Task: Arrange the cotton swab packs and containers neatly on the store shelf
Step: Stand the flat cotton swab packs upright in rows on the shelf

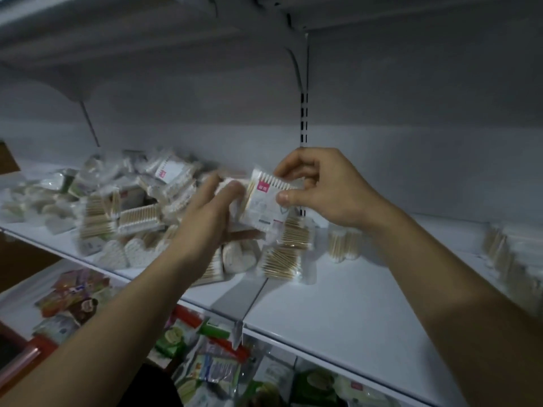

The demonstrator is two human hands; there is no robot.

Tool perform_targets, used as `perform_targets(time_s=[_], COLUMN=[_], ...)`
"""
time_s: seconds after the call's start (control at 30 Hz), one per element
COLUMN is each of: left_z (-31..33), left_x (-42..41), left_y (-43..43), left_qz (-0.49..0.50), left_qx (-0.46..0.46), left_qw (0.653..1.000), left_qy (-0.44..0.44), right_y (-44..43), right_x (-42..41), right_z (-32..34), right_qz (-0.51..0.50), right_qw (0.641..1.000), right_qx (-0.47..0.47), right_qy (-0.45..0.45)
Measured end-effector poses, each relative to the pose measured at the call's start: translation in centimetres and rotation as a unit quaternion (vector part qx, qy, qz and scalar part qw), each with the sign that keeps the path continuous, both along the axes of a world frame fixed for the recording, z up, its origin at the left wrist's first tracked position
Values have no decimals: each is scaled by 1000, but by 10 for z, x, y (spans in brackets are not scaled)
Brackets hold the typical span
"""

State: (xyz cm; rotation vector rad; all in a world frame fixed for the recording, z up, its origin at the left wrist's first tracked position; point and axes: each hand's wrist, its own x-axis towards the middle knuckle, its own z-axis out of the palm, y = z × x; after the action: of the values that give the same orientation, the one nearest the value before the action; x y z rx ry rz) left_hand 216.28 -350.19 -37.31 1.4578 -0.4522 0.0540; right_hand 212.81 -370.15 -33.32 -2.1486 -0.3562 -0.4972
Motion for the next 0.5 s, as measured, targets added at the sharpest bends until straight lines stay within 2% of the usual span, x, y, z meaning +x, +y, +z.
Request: perform_targets(time_s=[0.1,0.2,0.27,0.37,0.43,0.5], left_z=[-4,-10,-13,-14,-17,-23], left_x=[-9,-5,8,27,35,41], left_y=[-14,-19,-14,1,7,10], left_qz=[-80,-65,-37,11,27,31], left_qx=[11,26,1,-86,-93,-75], left_qw=[997,997,999,996,995,997], left_qy=[-4,-14,-8,13,0,-12], right_y=[3,-3,-6,-5,0,5], right_x=[0,4,10,15,11,7], right_z=[-6,-8,-11,-27,-45,-62], right_qz=[-41,-60,-91,-138,-91,-62], right_qw=[998,994,988,989,985,955], right_qx=[17,88,120,-29,-147,-282], right_qy=[-38,-26,-33,-49,16,73])
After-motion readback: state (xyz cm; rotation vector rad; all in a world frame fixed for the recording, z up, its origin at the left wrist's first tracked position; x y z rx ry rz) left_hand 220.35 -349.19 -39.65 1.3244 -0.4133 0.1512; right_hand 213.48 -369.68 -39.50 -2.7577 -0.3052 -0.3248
